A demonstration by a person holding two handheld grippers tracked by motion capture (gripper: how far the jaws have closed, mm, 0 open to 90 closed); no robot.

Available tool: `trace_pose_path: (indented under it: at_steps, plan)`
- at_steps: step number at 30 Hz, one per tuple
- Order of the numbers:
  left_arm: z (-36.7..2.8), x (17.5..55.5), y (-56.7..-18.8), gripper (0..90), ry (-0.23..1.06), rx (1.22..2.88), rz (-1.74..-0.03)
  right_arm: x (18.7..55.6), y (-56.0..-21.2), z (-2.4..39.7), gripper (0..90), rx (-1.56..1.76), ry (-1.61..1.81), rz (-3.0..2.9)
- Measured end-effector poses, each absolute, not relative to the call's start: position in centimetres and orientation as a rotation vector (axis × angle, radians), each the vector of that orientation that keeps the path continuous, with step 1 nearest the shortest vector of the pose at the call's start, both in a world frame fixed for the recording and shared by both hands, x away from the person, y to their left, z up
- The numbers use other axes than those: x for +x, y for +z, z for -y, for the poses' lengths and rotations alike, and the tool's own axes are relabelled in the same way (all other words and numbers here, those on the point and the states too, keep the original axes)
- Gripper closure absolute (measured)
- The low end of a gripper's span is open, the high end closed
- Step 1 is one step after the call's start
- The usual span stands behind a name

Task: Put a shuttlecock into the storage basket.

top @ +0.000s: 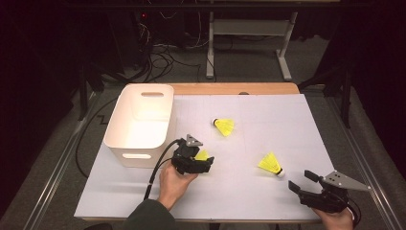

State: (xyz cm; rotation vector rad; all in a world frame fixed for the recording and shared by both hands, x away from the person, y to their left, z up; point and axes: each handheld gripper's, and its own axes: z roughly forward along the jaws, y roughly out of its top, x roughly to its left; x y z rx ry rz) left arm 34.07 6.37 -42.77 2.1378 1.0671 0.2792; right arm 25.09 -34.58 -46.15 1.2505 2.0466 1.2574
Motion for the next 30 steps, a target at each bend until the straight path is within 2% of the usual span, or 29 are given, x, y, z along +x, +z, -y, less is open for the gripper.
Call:
trace_pose_path:
  at_steps: [11, 23, 30]
  plan:
    - [-6.1, 34.4, -43.3, 35.1, 0.275, 2.161, -1.079, 25.1, -46.2, 34.6, 23.4, 1.249, 1.258, -2.051]
    - [-5.8, 34.3, -43.9, 50.7, 0.309, 2.193, -1.074, 25.1, -46.2, 34.5, 23.4, 1.251, 1.257, -2.052]
    - [-5.7, 34.4, -43.9, 56.7, 0.324, 2.192, -1.085, 25.1, -46.2, 34.4, 23.4, 1.245, 1.261, -2.057]
